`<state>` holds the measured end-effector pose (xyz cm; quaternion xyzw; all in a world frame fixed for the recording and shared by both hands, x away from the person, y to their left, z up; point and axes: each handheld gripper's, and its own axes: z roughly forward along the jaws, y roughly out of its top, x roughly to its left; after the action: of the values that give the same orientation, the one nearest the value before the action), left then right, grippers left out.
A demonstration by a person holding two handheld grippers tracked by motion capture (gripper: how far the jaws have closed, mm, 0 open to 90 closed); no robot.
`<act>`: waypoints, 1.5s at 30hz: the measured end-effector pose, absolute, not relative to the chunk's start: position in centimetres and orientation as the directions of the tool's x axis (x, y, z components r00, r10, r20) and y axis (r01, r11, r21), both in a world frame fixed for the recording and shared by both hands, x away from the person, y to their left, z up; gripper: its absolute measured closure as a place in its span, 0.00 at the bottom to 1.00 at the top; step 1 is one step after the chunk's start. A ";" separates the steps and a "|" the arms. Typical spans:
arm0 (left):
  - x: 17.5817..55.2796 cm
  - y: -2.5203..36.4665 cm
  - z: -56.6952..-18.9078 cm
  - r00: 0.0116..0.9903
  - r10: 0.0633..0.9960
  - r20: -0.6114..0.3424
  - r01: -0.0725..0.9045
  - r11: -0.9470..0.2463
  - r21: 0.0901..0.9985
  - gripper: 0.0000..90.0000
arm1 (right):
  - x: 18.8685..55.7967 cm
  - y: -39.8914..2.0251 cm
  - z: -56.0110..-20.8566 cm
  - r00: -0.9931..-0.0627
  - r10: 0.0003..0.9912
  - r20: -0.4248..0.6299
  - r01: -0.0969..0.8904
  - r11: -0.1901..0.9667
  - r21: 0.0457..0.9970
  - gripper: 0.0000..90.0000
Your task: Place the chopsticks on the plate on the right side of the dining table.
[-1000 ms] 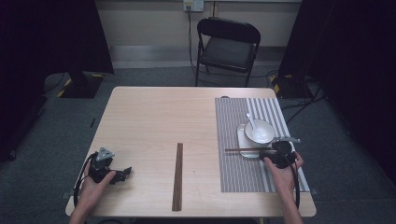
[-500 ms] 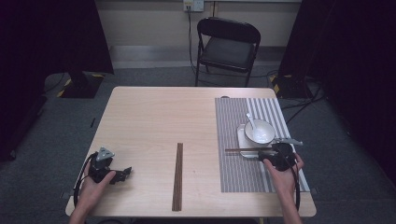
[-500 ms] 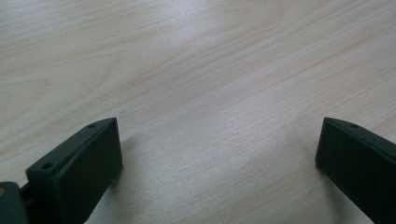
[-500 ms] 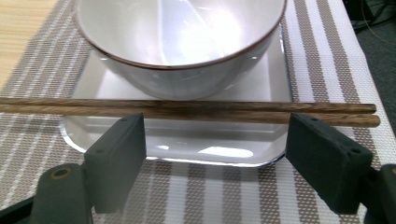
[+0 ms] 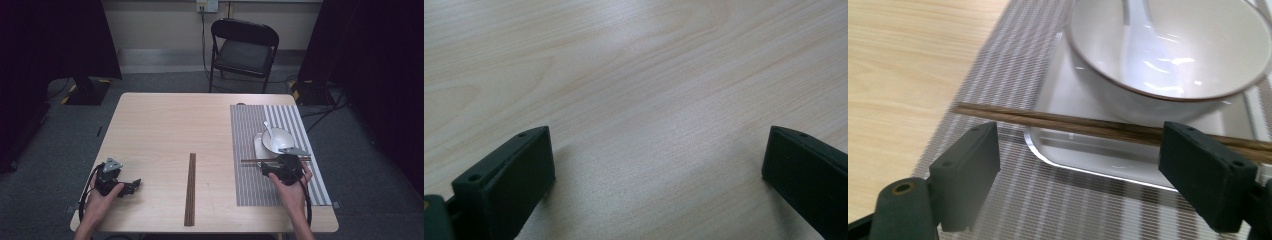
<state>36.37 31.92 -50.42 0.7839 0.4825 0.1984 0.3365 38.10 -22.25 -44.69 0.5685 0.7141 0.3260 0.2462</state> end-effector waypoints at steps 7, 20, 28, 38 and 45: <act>36.4 31.9 -50.4 0.456 0.890 -0.013 0.623 -0.308 0.719 0.00 | 37.6 -18.8 -44.6 -0.323 0.946 0.012 0.638 0.209 0.741 0.18; 36.4 31.9 -50.4 0.455 0.890 -0.013 0.623 -0.308 0.719 0.00 | 37.0 -13.4 -44.9 -0.451 0.890 0.062 0.635 0.271 0.724 0.18; 36.4 32.0 -50.4 0.460 0.888 -0.007 0.622 -0.316 0.717 0.00 | 36.9 -9.9 -46.8 -0.502 0.864 0.051 0.652 0.338 0.678 0.18; 36.4 32.0 -50.4 0.460 0.888 -0.007 0.622 -0.316 0.717 0.00 | 36.9 -7.9 -49.3 -0.523 0.852 -0.012 0.630 0.396 0.668 0.17; 36.4 32.0 -50.4 0.460 0.888 -0.007 0.622 -0.316 0.717 0.00 | 37.0 -7.9 -50.0 -0.532 0.846 -0.016 0.584 0.381 0.717 0.12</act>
<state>36.42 31.97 -50.39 0.7864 0.4799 0.1994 0.3340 37.00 -7.88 -49.98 0.4426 0.8078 0.3373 0.1945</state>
